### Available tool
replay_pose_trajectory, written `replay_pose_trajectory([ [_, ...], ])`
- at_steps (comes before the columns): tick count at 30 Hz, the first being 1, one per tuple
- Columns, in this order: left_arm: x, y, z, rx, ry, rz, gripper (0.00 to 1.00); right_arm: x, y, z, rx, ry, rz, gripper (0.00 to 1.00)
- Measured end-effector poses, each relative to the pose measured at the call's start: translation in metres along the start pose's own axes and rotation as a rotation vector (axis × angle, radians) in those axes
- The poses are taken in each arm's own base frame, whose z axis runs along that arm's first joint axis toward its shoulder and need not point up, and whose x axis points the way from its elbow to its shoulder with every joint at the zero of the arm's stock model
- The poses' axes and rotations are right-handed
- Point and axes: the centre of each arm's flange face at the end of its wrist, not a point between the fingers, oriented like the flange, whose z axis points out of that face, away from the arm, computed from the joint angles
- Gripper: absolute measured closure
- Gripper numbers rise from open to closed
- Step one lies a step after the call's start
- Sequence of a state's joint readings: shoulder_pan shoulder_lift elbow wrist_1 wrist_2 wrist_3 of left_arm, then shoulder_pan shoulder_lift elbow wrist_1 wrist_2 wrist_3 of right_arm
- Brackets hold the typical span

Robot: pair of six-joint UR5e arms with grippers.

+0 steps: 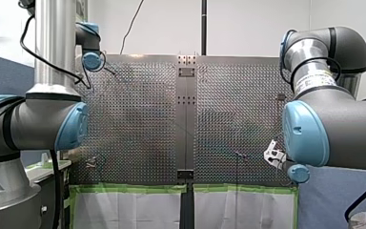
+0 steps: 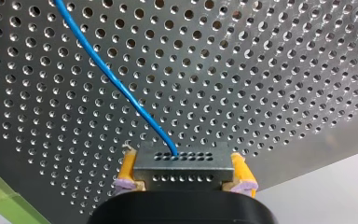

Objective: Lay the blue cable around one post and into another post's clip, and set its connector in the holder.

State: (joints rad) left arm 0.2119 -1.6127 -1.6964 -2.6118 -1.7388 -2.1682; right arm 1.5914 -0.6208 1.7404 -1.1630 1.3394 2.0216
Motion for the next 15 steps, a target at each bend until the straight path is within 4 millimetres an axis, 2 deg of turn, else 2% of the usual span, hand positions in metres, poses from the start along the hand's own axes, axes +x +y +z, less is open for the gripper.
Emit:
replay_pose_trajectory([
  [15, 0.024, 0.033, -0.017, 0.016, -0.001, -0.116, 0.00, -0.001, -0.002, 0.000, 0.005, 0.002, 0.000, 1.00],
])
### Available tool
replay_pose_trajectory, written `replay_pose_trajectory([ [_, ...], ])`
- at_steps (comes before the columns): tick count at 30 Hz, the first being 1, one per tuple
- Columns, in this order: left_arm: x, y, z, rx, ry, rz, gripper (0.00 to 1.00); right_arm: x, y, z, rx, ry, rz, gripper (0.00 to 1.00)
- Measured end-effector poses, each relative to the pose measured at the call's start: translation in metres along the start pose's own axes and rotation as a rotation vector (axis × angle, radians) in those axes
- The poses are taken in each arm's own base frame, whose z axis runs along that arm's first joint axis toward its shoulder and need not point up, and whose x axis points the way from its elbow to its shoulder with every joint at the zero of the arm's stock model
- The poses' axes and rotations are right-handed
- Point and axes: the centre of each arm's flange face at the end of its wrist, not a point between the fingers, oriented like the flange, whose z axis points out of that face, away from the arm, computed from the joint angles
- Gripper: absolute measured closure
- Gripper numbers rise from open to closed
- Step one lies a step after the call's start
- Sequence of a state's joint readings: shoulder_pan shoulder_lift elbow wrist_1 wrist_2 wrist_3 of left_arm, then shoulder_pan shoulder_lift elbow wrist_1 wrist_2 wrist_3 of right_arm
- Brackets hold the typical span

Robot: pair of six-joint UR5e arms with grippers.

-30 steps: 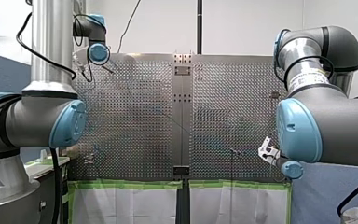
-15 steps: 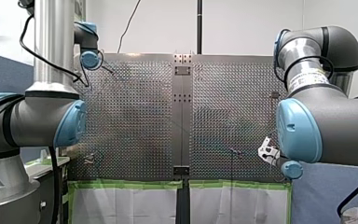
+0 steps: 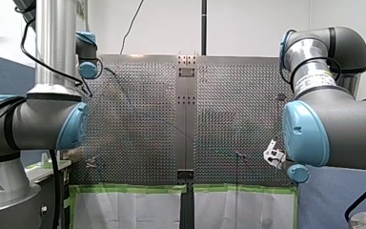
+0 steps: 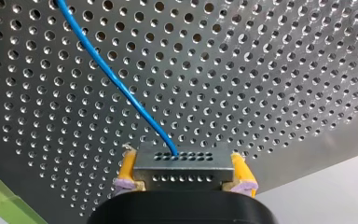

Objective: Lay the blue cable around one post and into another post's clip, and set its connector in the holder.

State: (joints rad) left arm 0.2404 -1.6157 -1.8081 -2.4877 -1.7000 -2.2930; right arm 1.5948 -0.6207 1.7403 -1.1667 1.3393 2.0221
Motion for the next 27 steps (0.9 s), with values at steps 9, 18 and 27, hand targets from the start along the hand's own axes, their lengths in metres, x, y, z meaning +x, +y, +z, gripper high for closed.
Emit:
replay_pose_trajectory([
  [9, 0.034, 0.023, -0.007, 0.013, 0.034, -0.080, 0.00, -0.001, -0.002, 0.000, 0.003, -0.004, -0.001, 1.00],
  [18, 0.041, 0.021, -0.008, 0.031, 0.035, -0.102, 0.00, -0.002, -0.003, 0.000, 0.003, -0.004, 0.000, 1.00],
  [27, 0.079, 0.037, -0.020, -0.008, 0.115, -0.102, 0.00, 0.001, 0.002, 0.000, -0.003, 0.000, 0.003, 1.00],
])
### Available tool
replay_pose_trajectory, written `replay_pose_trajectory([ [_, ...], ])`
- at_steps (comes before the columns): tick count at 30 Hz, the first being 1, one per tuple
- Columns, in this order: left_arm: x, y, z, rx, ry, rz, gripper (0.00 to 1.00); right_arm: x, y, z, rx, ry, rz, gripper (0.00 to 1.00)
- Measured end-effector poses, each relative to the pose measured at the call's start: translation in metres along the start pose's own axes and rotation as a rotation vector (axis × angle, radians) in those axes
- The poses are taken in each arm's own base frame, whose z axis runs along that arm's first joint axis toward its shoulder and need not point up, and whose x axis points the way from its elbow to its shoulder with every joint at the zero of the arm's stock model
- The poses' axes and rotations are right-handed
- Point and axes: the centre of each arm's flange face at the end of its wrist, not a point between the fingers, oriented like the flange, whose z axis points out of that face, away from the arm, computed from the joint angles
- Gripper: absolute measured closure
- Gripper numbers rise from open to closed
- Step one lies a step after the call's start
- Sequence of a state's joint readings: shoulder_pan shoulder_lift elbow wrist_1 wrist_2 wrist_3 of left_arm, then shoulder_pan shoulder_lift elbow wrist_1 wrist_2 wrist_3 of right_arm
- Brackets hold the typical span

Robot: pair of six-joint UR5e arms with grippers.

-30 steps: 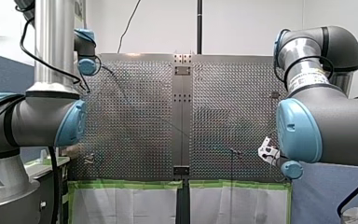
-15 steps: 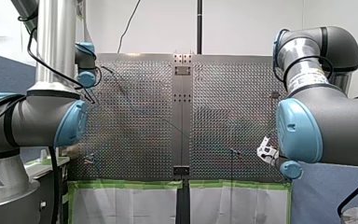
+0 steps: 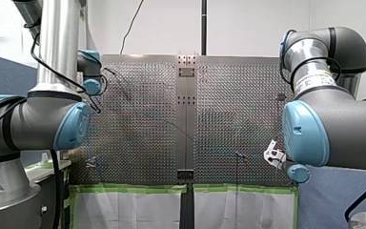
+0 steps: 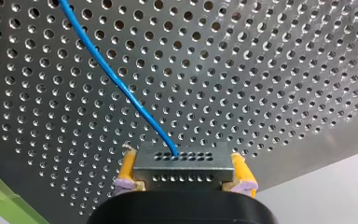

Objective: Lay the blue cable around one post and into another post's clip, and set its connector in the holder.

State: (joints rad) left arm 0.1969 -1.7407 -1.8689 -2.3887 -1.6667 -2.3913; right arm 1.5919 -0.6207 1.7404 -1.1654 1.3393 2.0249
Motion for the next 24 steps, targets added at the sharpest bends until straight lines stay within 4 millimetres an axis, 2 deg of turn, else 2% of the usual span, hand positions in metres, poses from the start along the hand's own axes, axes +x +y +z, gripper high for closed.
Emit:
replay_pose_trajectory([
  [4, 0.013, 0.010, -0.007, -0.012, 0.019, -0.019, 0.00, 0.000, 0.000, 0.000, 0.000, 0.000, 0.000, 1.00],
  [10, 0.022, 0.019, -0.018, -0.028, 0.042, -0.061, 0.00, -0.001, -0.002, 0.000, 0.004, -0.001, 0.000, 1.00],
  [24, 0.025, 0.027, -0.027, -0.090, 0.065, -0.163, 0.00, -0.002, -0.004, 0.000, 0.002, -0.005, -0.001, 1.00],
])
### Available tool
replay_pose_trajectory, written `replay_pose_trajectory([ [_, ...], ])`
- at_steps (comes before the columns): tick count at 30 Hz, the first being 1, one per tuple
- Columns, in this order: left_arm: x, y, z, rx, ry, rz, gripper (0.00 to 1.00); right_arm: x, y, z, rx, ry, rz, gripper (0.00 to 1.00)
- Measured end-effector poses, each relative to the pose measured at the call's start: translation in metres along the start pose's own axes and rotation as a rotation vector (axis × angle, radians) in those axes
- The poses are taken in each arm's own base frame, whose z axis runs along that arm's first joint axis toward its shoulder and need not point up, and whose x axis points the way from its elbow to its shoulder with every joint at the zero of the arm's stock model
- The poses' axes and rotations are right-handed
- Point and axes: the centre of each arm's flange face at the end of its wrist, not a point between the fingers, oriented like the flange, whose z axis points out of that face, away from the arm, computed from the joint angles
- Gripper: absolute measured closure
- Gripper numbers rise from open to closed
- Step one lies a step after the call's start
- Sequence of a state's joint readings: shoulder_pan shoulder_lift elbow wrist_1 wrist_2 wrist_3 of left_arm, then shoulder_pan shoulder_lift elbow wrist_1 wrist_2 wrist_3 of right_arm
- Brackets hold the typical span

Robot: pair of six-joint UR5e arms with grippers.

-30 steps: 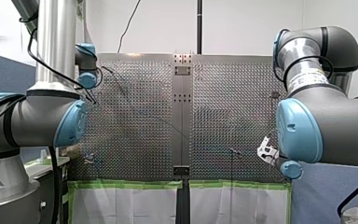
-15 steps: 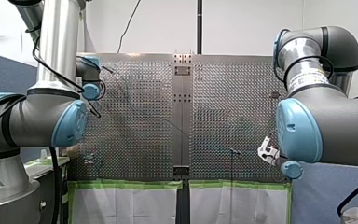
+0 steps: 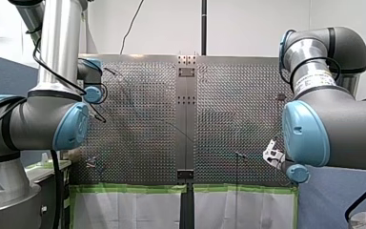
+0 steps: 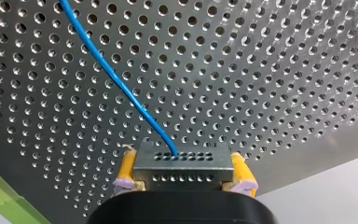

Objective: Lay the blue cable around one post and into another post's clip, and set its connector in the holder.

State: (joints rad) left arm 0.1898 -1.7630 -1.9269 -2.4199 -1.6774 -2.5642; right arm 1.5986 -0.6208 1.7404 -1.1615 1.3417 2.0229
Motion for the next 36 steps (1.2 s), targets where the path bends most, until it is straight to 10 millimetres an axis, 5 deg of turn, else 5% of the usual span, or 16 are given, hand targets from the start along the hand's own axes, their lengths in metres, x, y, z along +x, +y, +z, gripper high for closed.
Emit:
replay_pose_trajectory([
  [15, 0.013, 0.025, -0.029, -0.092, 0.035, 0.024, 0.00, 0.000, 0.001, 0.000, -0.001, 0.003, 0.001, 1.00],
  [36, 0.088, 0.058, -0.076, -0.100, 0.151, 0.109, 0.00, 0.001, 0.002, 0.000, -0.005, 0.001, 0.004, 1.00],
])
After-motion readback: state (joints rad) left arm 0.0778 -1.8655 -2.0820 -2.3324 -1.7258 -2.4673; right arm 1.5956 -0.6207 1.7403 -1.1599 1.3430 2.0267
